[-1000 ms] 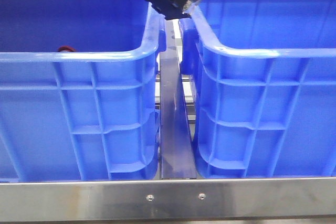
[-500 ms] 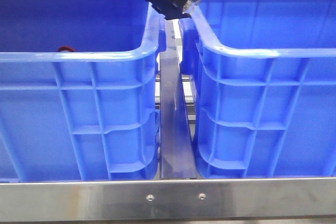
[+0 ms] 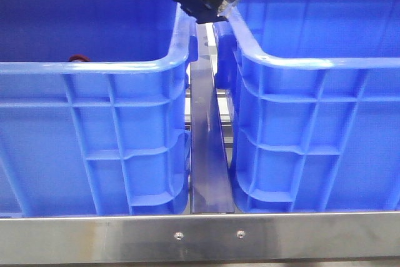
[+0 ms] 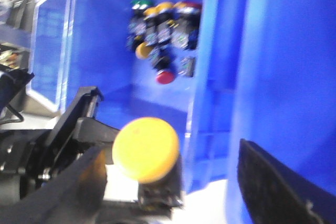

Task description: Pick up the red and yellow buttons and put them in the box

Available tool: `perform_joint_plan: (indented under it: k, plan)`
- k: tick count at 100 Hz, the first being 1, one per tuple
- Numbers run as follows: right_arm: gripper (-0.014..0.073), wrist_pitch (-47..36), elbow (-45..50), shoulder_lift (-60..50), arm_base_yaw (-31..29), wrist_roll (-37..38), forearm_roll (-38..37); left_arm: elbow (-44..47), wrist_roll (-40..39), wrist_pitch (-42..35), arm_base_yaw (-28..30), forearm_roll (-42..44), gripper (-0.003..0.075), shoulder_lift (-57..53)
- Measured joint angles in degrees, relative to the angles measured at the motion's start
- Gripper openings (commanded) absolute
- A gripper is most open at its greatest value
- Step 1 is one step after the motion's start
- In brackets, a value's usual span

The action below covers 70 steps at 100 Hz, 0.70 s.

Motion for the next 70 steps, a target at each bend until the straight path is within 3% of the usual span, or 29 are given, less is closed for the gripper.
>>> perform_joint_plan:
  k: [30,37,57,70]
  plan:
    - [0.0537,-0.39,-2.52,5.77,5.52,-1.82,1.79,0.00,0.00,0.00,0.00,0.00,0.0092,0.00]
    - [0.0482,-0.52,-3.00,6.24,5.65,-1.95,1.99,0.00,0.00,0.00,0.00,0.00,0.0092,0.00]
    - [0.0218,-0.89,-3.09,6.61,5.75,-2.30,2.54,0.00,0.00,0.00,0.00,0.00,0.0092,0.00]
    - [0.0184,-0.89,-3.09,6.61,5.75,-2.43,2.64,0.00,0.00,0.00,0.00,0.00,0.0092,0.03]
